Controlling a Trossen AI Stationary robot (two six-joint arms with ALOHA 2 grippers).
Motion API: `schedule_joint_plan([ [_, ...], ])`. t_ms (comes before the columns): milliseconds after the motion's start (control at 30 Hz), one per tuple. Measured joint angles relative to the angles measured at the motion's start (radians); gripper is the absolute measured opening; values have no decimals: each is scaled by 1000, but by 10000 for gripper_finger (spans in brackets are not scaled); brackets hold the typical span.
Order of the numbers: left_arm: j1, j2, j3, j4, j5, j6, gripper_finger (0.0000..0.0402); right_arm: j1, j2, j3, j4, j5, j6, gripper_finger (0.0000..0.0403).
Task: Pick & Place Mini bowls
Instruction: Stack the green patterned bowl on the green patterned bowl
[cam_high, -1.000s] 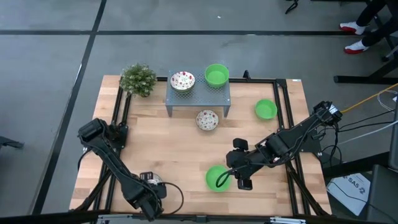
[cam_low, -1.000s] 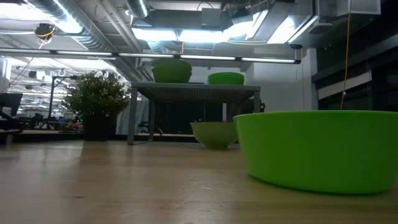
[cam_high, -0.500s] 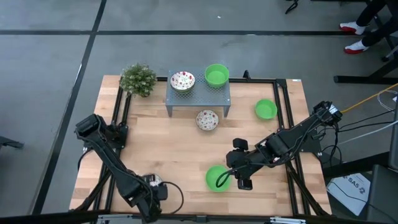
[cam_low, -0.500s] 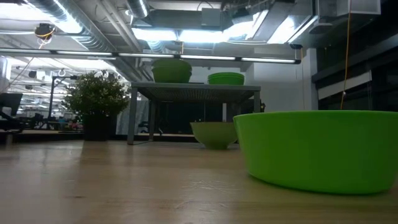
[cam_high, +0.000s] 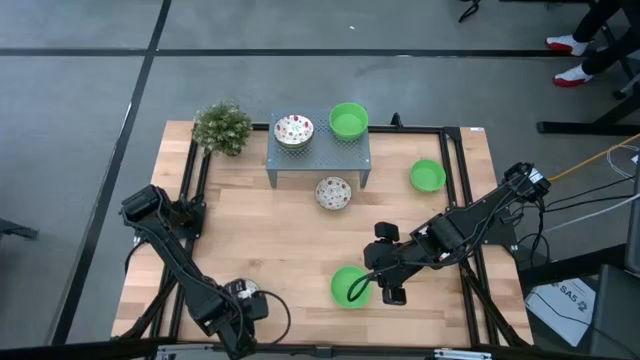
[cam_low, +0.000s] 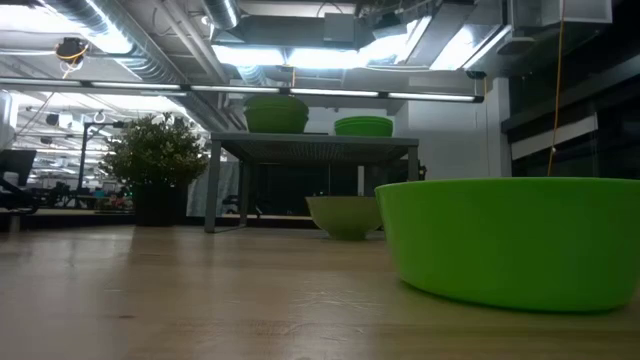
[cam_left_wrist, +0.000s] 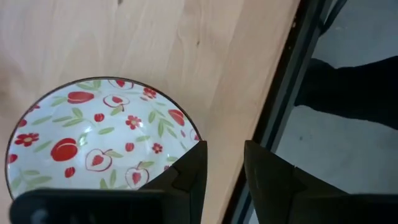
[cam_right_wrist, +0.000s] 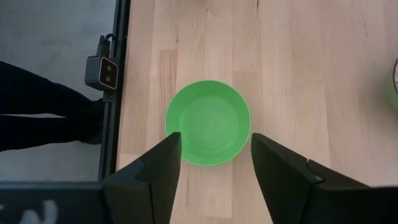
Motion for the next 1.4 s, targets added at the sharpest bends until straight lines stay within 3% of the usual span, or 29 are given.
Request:
schedule_joint_plan([
  [933,-4,78,-1,-15,-38,36,100,0,0,0,0,51,-21,194],
  [1200,4,110,-1,-39,-40,-41,99,0,0,0,0,78,-21,194],
  [1400,4,111,-1,-79,-56,-58,61,0,0,0,0,78,-24,194],
])
